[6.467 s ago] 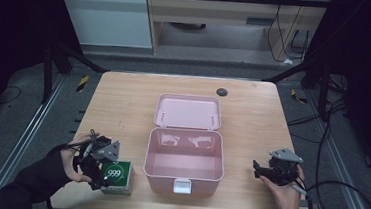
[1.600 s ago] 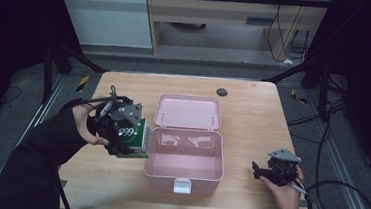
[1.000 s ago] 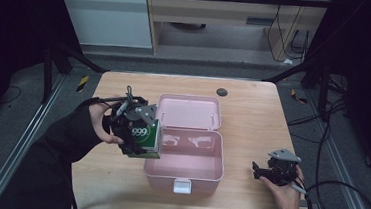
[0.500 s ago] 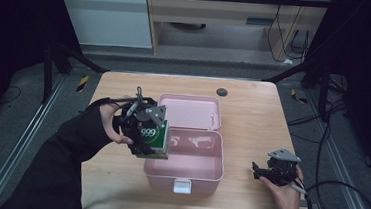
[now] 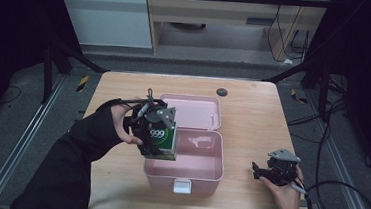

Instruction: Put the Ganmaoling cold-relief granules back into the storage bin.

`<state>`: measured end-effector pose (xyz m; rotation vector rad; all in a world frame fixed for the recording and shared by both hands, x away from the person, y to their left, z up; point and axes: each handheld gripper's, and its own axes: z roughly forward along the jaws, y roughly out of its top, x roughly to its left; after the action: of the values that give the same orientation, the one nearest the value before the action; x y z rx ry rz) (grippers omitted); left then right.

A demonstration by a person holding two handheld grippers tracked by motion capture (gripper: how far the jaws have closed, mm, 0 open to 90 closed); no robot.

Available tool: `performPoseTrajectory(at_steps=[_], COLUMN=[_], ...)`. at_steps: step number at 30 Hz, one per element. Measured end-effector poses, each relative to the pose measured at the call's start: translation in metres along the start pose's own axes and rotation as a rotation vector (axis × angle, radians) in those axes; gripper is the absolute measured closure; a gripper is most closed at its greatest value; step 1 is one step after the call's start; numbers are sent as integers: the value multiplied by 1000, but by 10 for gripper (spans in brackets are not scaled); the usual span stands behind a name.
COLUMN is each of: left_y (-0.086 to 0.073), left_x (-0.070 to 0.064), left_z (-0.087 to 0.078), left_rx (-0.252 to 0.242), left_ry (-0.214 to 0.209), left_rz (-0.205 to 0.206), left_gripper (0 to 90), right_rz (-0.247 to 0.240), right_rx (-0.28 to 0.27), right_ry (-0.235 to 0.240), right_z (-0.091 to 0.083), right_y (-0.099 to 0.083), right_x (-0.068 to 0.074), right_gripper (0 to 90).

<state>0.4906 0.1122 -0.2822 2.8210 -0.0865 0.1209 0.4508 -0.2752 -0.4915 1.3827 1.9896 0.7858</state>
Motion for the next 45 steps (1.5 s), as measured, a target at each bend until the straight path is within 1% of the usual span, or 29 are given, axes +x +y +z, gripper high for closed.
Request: performPoseTrajectory(at_steps=[3,10,13,14,19,23,28,30,32,37,39,42,45], left_y=[2,6,8,9,9,10,7,4,3,-1,-2,-3,-5], left_x=[1,5,7,7,9,9,11,11,12,12,11,12,11], left_z=[3,11,14,15,22,26,34,41,44,52,57,60,64], left_rx=[3,5,10,8,23,36,34,39,49,46,57,62,56], left_ry=[-3,-12,-16,-18,-26,-23,-41,-49,-53,-70,-76,-82,-89], left_rz=[6,-2,6,2,3,1,-7,-19,-17,-25,-31,-30,-33], left_gripper=[150,149,149,150,149,149,149,149,149,149,149,148,148], right_rz=[0,-4,-4,-3,-4,-8,-8,-9,-8,-7,-9,-9,-10], right_rx=[0,2,1,0,2,0,1,1,2,3,5,6,6], right_ry=[1,2,1,1,2,5,6,6,5,4,4,4,4], right_z=[0,0,0,0,1,1,1,1,1,1,2,2,2], right_y=[0,0,0,0,0,0,0,0,0,0,0,0,0], right_x=[0,0,0,0,0,0,0,0,1,1,1,1,1], right_gripper=[70,70,70,70,70,70,69,69,69,69,69,69,69])
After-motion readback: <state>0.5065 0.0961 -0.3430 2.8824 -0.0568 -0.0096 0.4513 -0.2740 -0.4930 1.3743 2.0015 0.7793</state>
